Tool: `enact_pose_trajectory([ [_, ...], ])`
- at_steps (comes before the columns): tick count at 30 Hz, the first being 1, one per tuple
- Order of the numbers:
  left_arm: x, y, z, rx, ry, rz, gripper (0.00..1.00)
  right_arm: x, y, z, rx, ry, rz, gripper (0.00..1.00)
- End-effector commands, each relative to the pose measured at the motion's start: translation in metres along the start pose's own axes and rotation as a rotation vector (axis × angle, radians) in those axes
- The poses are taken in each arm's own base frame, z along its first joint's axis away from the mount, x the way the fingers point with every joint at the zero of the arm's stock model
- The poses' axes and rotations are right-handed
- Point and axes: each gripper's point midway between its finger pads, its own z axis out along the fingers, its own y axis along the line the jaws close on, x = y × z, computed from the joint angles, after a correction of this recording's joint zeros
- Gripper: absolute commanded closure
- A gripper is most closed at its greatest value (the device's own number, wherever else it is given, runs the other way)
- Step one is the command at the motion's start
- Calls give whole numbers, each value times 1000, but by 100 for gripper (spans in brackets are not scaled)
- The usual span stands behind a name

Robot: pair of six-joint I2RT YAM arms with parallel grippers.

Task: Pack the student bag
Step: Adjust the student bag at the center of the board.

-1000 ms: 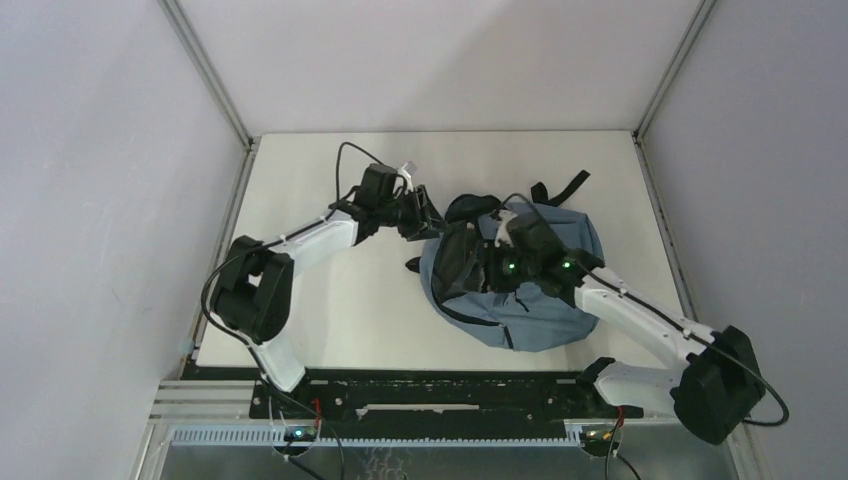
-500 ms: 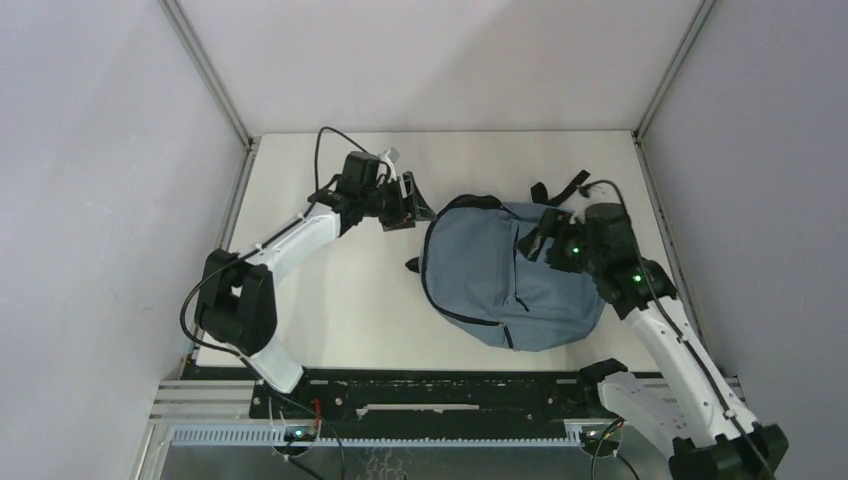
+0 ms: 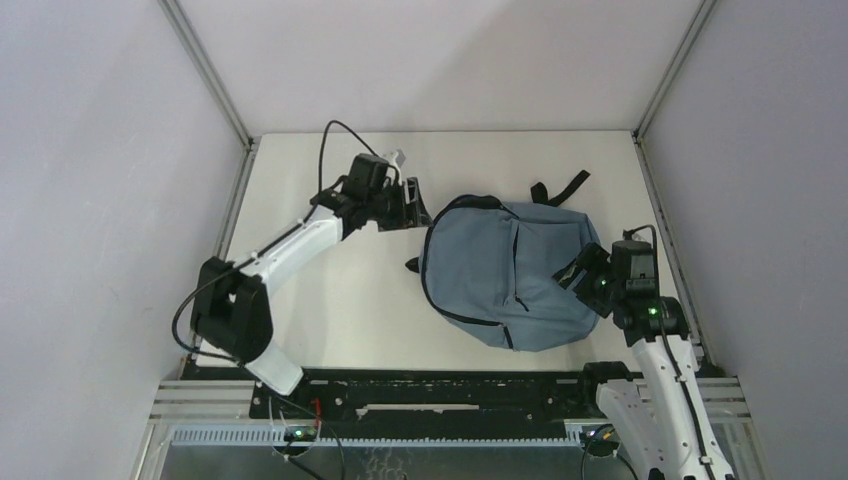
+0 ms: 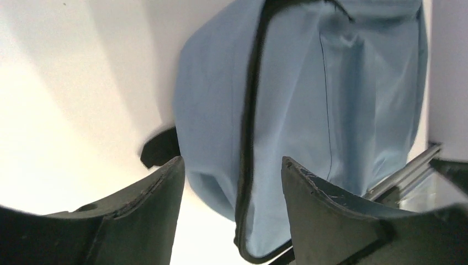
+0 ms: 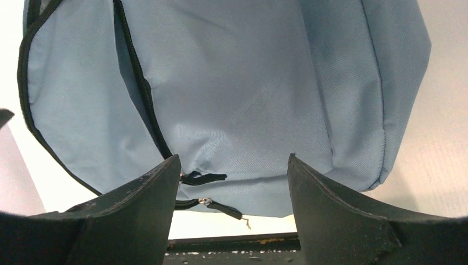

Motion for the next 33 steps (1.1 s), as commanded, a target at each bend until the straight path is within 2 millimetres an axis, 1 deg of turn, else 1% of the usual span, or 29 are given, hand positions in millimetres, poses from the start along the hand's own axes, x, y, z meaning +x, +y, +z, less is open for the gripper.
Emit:
enact_pose_trajectory([
  [1,3,-25,-43,-46,-140,225,31,4,7,5,-21,37,44,22],
  [3,20,-30,-47,-19,-116,234,31,10,9,11,-38,72,55,23],
  [5,38,-31,-47,17,-77,208,31,13,9,17,-43,84,64,23],
  [7,58,-27,-41,44,-33,173,31,15,7,24,-38,89,67,22],
  [9,81,-24,-28,71,29,129,32,15,7,32,-38,93,69,23],
  [11,100,-22,-15,85,91,102,33,15,8,41,-40,103,76,28],
  [12,105,-18,-8,77,109,94,33,14,11,45,-50,105,77,32],
  [13,108,-17,-3,69,120,87,34,14,13,50,-53,109,80,36],
  [14,108,-12,3,48,123,82,34,14,14,56,-49,117,81,42],
  [16,99,-7,10,13,98,85,35,15,16,65,-36,131,94,53],
  [18,84,-2,16,-14,83,68,45,18,23,73,-45,147,93,64],
  [19,78,2,21,-18,83,55,51,19,27,76,-55,152,91,68],
  [20,71,5,26,-19,80,44,55,22,32,79,-66,157,84,69],
  [22,56,9,35,-11,80,32,57,25,40,83,-82,164,75,70],
  [24,39,14,44,-12,72,18,57,27,48,84,-106,166,66,71],
  [27,15,21,49,-23,60,1,56,29,62,77,-149,156,7,73],
  [29,0,23,47,-40,42,12,51,31,70,68,-170,142,-42,73],
  [31,-14,24,39,-68,15,37,47,31,74,58,-166,115,-81,71],
  [32,-20,25,34,-85,-1,50,46,31,74,54,-162,97,-102,68],
  [33,-26,26,28,-100,-16,64,46,31,72,50,-141,79,-108,62],
])
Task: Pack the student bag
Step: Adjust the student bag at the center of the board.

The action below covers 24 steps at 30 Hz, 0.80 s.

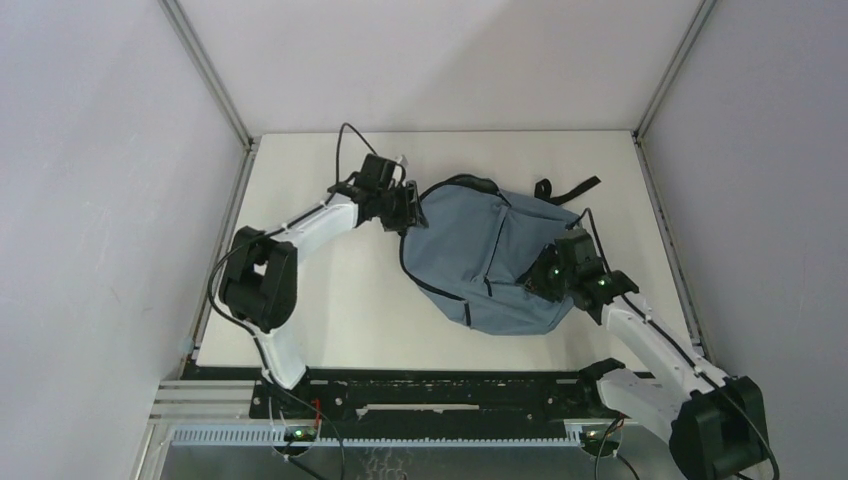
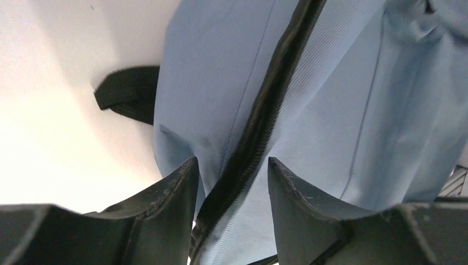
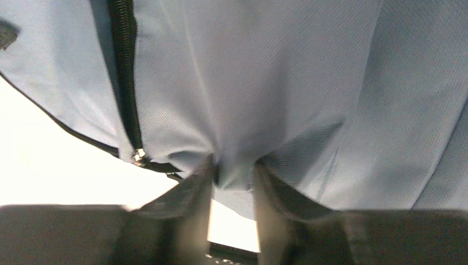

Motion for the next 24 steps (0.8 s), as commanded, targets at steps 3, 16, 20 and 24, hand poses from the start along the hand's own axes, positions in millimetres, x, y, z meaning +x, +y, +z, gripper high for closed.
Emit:
enact_pose_trajectory([
  [3,-54,-17,-52,-39,-167,118,45,-19,16,-35,12,-163,-72,44],
  [16,0,-23,-123,-100,-280,286,44,-27,62,-35,-156,-183,-120,59],
  [20,30,-29,-128,-49,-259,277,43,-20,84,-11,-205,-122,-138,66],
  [24,44,-32,-125,7,-245,227,43,-28,107,17,-200,-92,-156,71],
])
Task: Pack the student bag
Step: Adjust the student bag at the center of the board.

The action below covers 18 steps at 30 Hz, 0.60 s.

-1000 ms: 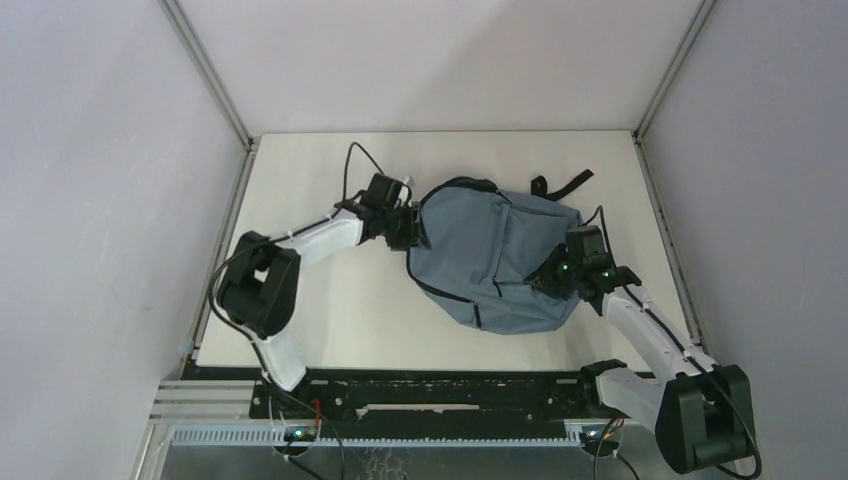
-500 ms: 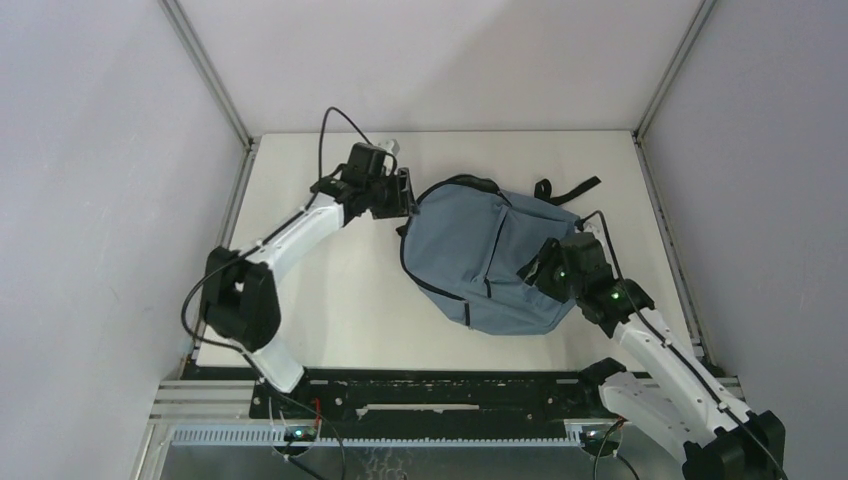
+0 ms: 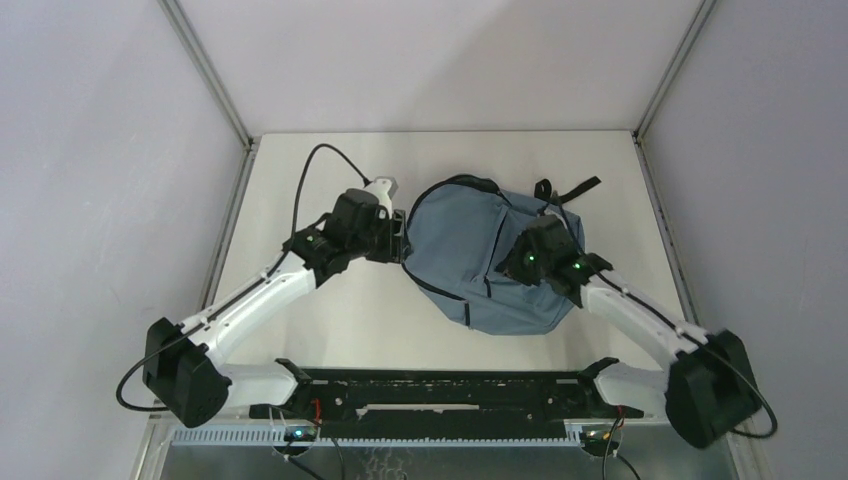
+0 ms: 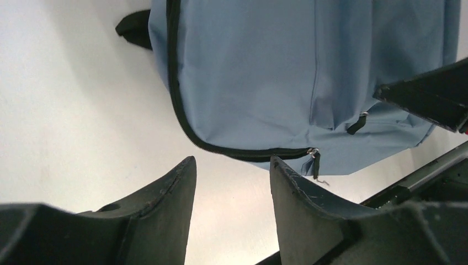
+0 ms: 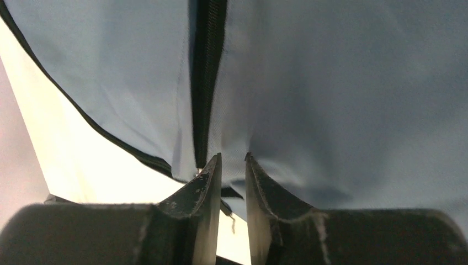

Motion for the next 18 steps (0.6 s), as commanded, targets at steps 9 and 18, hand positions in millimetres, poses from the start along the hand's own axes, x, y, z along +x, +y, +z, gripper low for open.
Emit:
enact_pose_trajectory([
  [9,8,-9,-4,65,-14,-33,43,-55,89,48,-128,-35,-95,75],
  [18,17,-14,1,85,21,-16,43,-56,79,61,-64,-19,-94,77],
])
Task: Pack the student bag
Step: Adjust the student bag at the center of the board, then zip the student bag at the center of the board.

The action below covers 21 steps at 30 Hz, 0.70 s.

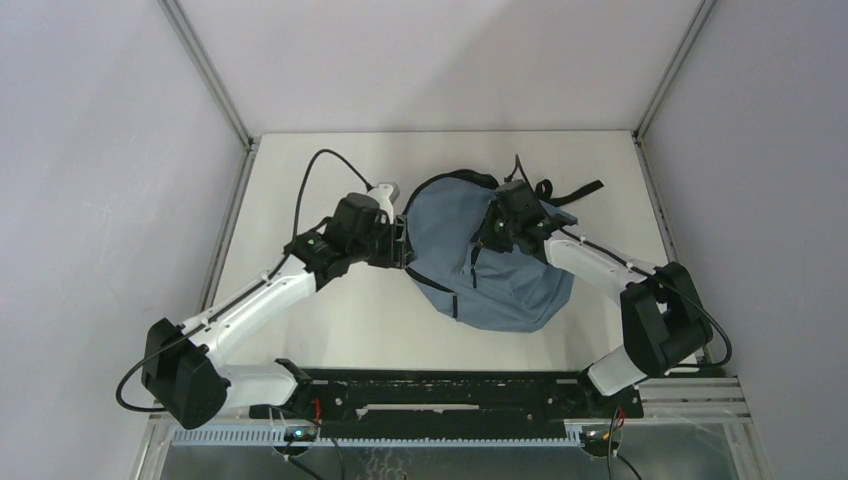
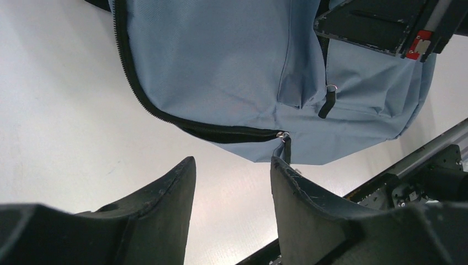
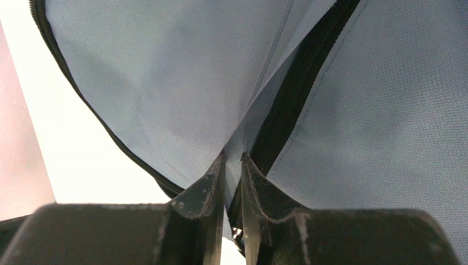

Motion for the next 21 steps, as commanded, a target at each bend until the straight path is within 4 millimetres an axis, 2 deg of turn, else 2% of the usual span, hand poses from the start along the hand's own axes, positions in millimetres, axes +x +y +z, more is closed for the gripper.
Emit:
enact_pose_trajectory([
  [1,-1,-9,0,37,-22,14,43,-17,12,-4,-18,-57,-27,78],
  [3,-4,-9,-4,25,-45,26,43,-21,9,-14,-1,-75,-22,79],
  [6,-4,-12,-13,-4,-98,59,42,-29,6,-41,15,-161,-73,79],
  [10,15,-29,-18,3,-103,106,41,-25,-3,-74,12,-223,-109,72],
  [13,38,-44,-12,23,-53,108,41,-10,-19,-89,38,-213,-100,65],
  [17,67,-66,3,45,9,84,41,10,-43,-100,70,-206,-61,61],
  [21,89,-81,31,38,73,61,41,18,-58,-109,82,-238,-34,58],
])
